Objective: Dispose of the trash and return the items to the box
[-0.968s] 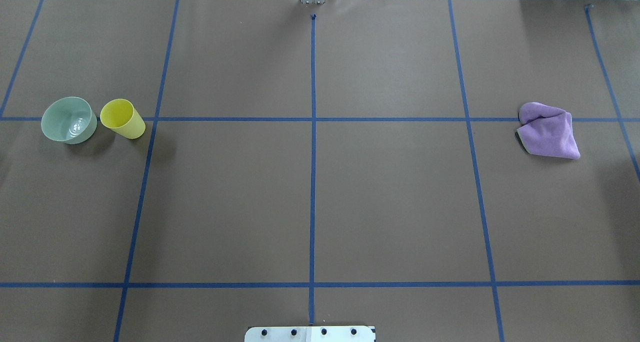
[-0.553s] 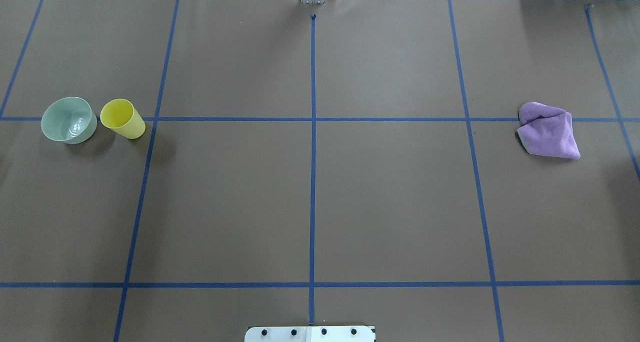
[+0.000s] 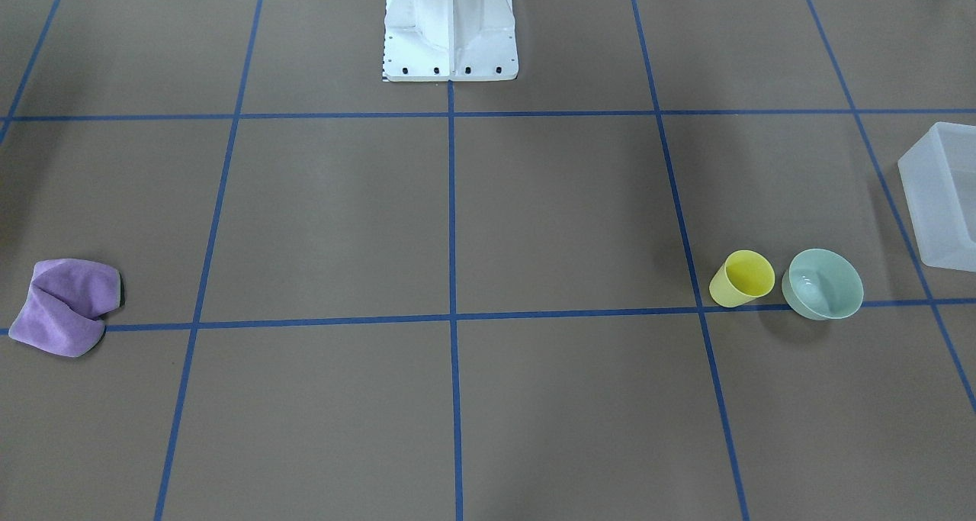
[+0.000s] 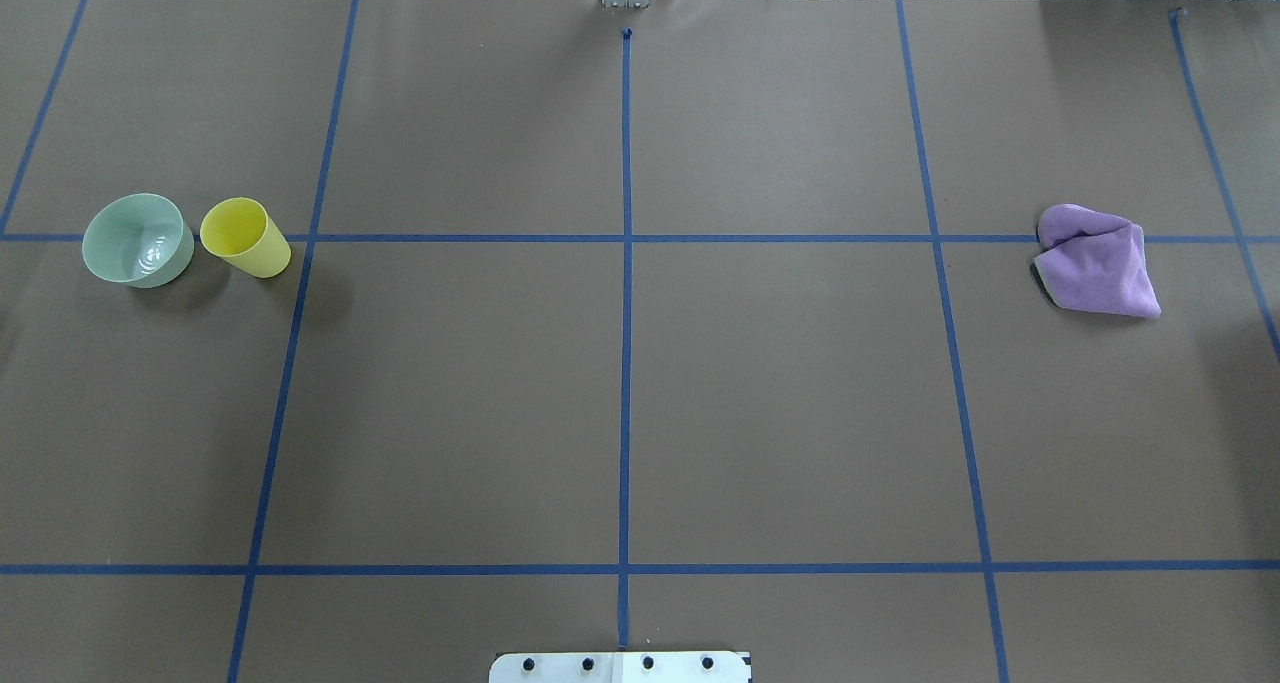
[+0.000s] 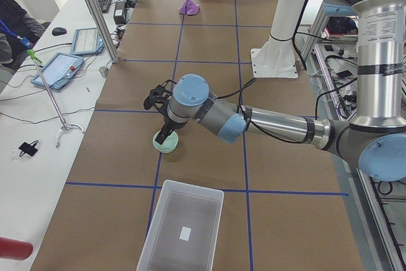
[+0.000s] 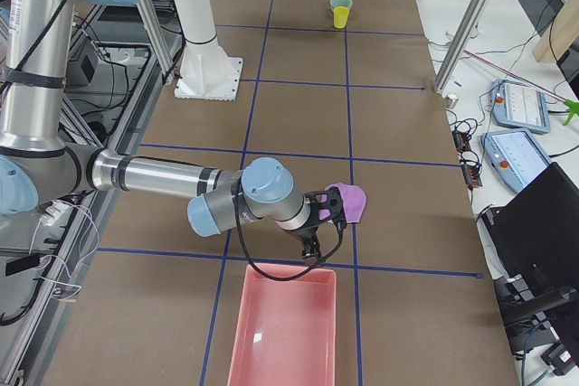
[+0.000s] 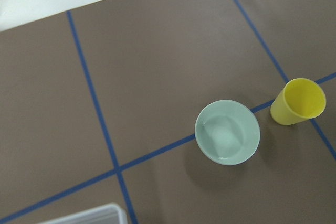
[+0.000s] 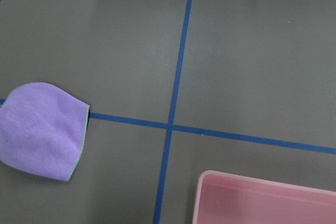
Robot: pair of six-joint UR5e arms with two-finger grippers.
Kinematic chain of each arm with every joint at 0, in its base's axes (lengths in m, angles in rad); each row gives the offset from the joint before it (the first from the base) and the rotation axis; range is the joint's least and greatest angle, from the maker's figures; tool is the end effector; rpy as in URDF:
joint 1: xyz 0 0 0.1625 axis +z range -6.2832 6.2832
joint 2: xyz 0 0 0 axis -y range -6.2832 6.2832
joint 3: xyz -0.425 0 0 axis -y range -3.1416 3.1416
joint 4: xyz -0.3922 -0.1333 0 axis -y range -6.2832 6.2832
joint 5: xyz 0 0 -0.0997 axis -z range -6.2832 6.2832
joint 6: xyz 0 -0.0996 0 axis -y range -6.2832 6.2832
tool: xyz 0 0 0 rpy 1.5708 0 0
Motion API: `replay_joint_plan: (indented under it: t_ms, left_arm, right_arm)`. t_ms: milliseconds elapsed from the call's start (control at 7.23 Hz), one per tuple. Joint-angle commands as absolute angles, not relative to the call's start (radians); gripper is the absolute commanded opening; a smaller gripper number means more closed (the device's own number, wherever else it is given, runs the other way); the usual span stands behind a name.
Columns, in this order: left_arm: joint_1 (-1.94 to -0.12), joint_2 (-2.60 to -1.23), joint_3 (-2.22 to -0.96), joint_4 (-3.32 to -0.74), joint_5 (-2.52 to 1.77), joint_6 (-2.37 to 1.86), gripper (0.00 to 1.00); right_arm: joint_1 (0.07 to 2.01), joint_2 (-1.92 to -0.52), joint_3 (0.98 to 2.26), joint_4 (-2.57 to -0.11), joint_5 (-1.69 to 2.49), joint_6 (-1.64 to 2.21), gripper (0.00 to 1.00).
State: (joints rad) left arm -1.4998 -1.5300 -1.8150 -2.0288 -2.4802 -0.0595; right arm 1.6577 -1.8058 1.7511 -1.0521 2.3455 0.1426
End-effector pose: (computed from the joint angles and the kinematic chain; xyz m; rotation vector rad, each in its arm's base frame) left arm -0.0203 -0.4857 0.4950 0.5563 0.9136 0.3108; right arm 0.0993 -0.4066 0.6163 0.4185 -0.7714 0.0349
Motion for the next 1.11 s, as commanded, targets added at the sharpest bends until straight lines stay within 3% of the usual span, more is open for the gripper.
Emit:
replay_joint_plan:
  t_ms: [0, 415, 691, 968]
  left_arm:
    - [-1.279, -1.624, -1.787, -2.026, -2.279, -0.337, 0.99]
    - [-1.028, -1.734, -1.722, -2.045, -2.116, -0.766, 0.98]
    - [-0.985, -1.773, -1.660, -2.048, -2.094, -0.784, 0.98]
    - [-0.985, -1.813, -1.532, -2.185, -2.092, -0.779, 0.89]
  right_arm:
    - [1.635, -1.801, 1.775, -1.051, 2.347, 0.212, 1.00]
    - [1.634, -1.804, 1.772, -1.049, 2.349, 0.212, 1.00]
    - [1.634, -1.807, 1.770, -1.049, 2.349, 0.206, 1.00]
    - [1.634, -1.810, 1.767, -1.049, 2.347, 0.203, 1.00]
